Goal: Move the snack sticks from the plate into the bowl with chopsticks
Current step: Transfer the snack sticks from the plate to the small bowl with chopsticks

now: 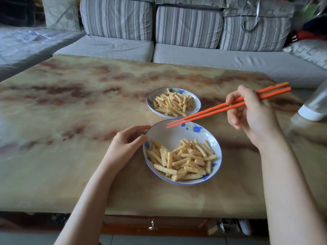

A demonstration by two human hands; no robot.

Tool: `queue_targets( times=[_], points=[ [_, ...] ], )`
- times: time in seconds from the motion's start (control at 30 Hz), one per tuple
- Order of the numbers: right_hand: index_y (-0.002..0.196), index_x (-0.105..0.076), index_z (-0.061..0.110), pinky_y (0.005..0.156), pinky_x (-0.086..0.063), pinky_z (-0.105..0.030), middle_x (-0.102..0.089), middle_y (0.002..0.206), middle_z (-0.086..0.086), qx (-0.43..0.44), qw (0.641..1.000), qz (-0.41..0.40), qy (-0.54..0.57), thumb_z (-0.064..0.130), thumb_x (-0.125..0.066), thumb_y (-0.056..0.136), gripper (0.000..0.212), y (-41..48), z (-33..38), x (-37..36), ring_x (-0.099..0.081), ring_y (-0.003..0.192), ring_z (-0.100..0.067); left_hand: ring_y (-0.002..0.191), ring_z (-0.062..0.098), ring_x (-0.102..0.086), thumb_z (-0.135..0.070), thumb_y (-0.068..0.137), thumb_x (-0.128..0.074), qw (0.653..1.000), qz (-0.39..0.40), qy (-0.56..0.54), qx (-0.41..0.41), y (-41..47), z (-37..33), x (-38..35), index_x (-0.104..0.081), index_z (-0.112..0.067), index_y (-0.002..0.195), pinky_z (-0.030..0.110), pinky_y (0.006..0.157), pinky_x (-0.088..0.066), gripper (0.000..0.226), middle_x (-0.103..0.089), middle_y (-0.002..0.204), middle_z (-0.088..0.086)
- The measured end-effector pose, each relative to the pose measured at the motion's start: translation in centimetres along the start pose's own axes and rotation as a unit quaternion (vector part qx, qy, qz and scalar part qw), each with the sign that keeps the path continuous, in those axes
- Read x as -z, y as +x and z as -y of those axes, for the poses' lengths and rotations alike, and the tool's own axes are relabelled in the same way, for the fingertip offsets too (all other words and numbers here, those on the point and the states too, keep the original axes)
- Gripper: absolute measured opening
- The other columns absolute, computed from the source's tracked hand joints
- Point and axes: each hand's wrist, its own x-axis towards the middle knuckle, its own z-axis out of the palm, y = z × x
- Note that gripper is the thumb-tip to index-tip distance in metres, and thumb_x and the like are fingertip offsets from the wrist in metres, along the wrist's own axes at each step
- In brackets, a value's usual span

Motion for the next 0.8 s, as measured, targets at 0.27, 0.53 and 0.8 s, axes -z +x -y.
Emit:
queue_targets(
  times=[0.27,0.53,0.8],
  points=[
    [0.068,-0.053,0.008,0.032,-0.024,-0.016,-0.037,0.033,-0.002,-0.011,0.994,0.069,-0.088,0.026,-0.032,0.102,0.044,-1.4,3.0,1.4,-0.031,0.029,-0.013,0.098,-0.003,-0.065,-0.031,0.075,-0.057,1.000,-0.001,-0.002,0.004,-0.1,-0.1,0.0,-0.070,-0.032,0.112,0.030,0.096,-0.051,0.039,-0.073,0.104,-0.015],
    [0.069,-0.054,0.006,0.033,-0.025,-0.017,-0.041,0.034,-0.005,-0.029,0.987,0.089,-0.129,0.025,-0.032,0.102,0.044,-1.1,1.9,0.6,-0.033,0.031,-0.015,0.098,-0.003,-0.066,-0.030,0.075,-0.057,1.000,-0.001,-0.006,0.003,-0.2,-0.1,0.0,-0.070,-0.031,0.112,0.031,0.096,-0.051,0.039,-0.073,0.104,-0.014],
    [0.057,-0.057,0.016,0.035,-0.026,-0.018,-0.043,0.051,-0.015,-0.012,0.999,0.015,-0.050,0.023,-0.036,0.101,0.049,-0.5,0.7,0.3,-0.035,0.032,-0.018,0.098,-0.003,-0.065,-0.031,0.076,-0.057,1.000,0.000,-0.010,0.004,-0.1,0.0,0.0,-0.070,-0.031,0.112,0.030,0.096,-0.051,0.039,-0.073,0.104,-0.015]
  ],
)
